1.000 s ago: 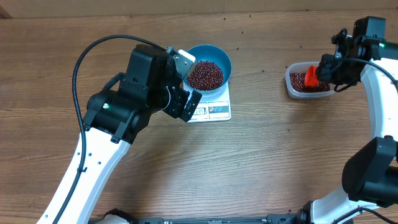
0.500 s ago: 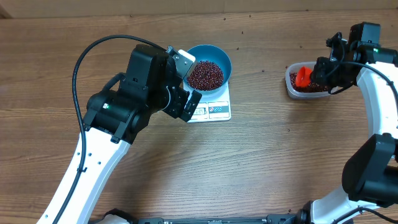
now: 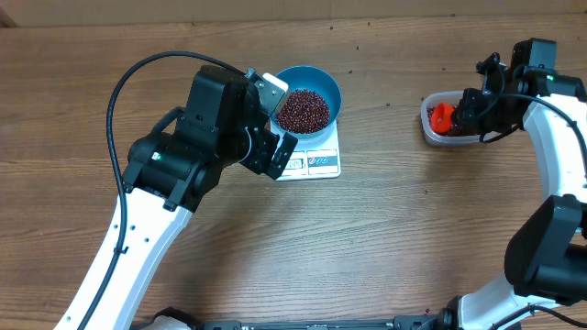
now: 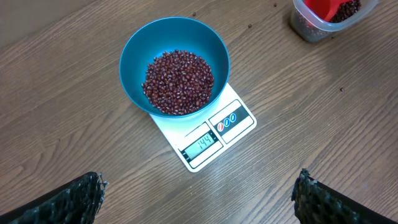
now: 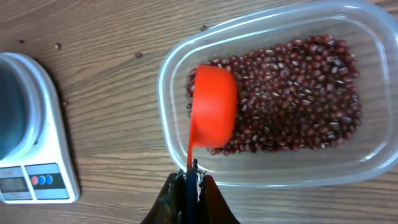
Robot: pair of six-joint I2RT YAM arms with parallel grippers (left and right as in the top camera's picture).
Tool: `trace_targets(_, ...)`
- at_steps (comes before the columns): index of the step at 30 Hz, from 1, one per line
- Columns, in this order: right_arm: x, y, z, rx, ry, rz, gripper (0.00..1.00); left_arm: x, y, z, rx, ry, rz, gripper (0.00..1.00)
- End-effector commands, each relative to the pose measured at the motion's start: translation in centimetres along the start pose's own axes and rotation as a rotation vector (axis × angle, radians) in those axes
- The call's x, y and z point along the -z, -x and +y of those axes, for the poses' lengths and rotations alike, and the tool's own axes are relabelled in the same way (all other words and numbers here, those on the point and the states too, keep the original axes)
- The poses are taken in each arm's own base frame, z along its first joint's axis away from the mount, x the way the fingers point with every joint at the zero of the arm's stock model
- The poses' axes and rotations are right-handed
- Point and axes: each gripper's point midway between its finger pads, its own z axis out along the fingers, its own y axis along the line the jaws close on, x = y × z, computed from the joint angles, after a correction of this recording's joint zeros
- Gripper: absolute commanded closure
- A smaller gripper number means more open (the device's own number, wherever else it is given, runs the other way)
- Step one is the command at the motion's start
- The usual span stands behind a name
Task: Scoop item into bowl and weigh 150g on scale
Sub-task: 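Dip the red scoop into the beans with the right gripper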
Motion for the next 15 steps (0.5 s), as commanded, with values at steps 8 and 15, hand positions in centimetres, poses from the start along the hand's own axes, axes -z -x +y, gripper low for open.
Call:
trace_targets(8, -0.4, -0.4, 0.9, -0.013, 0.070, 0.015, 0.96, -0.1, 0.1, 0.0, 0.013, -0.005, 0.001, 0.01)
trace_targets(15, 0.2, 0.1, -0.5, -0.064, 0.059, -0.006, 0.96, -0.1, 0.1, 0.0, 0.013, -0.005, 0.001, 0.01)
